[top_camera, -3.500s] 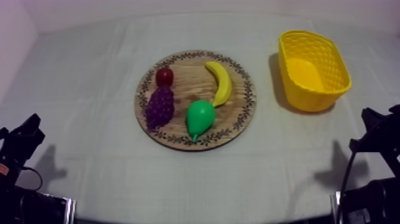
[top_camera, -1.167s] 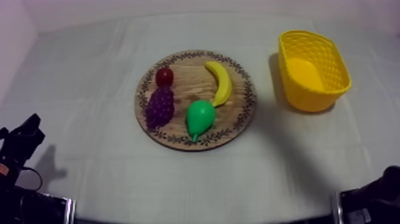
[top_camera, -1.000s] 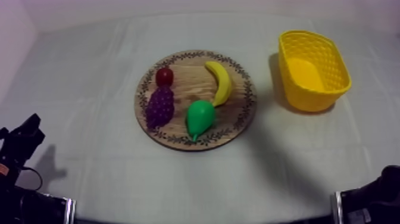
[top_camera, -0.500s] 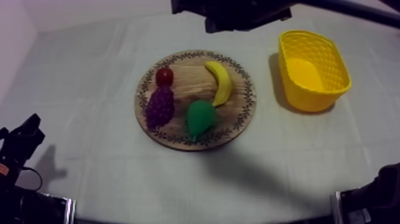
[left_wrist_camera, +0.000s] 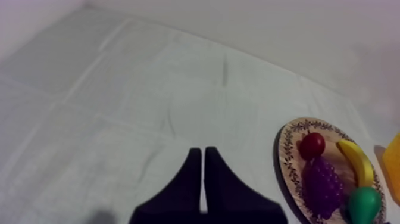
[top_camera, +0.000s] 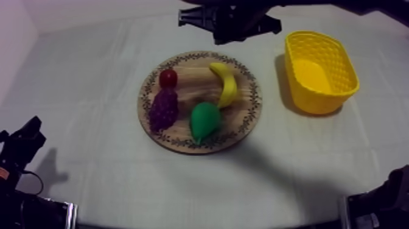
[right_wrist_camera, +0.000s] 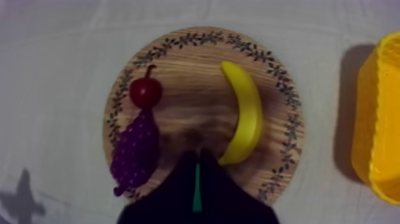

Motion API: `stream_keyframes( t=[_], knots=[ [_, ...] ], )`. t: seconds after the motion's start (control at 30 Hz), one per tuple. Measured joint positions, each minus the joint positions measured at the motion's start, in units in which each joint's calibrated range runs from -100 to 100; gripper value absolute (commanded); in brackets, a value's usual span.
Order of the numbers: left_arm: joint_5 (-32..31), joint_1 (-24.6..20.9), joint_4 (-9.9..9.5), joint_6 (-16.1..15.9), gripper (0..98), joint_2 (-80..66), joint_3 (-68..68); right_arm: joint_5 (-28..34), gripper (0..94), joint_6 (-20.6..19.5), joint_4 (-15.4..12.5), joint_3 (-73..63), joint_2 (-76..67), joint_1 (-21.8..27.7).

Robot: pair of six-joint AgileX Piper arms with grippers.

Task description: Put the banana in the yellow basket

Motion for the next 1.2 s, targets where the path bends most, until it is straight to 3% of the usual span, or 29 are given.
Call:
stream_keyframes(
  t=[0.5, 0.67, 0.77, 0.87, 0.97, 1.2],
  knots=[
    [0.00, 0.00, 0.00, 0.00, 0.1, 0.00, 0.00, -0.25, 0.9, -1.04, 0.43, 1.24, 4.78, 1.30],
    [0.00, 0.00, 0.00, 0.00, 0.1, 0.00, 0.00, -1.12, 19.8, 1.05, -1.40, 0.76, 4.78, 1.88],
    [0.00, 0.00, 0.00, 0.00, 0.1, 0.00, 0.00, -1.06, 49.2, 1.92, -2.32, 0.51, 4.78, 2.49],
    [0.00, 0.00, 0.00, 0.00, 0.1, 0.00, 0.00, -1.06, 67.8, 2.72, -2.98, 0.58, 4.72, 2.81],
    [0.00, 0.00, 0.00, 0.00, 0.1, 0.00, 0.00, -1.06, 74.0, 2.86, -2.82, 0.80, 4.72, 2.74],
    [0.00, 0.00, 0.00, 0.00, 0.1, 0.00, 0.00, -1.13, 76.1, 3.58, -2.80, 0.45, 5.11, 3.62]
  ],
)
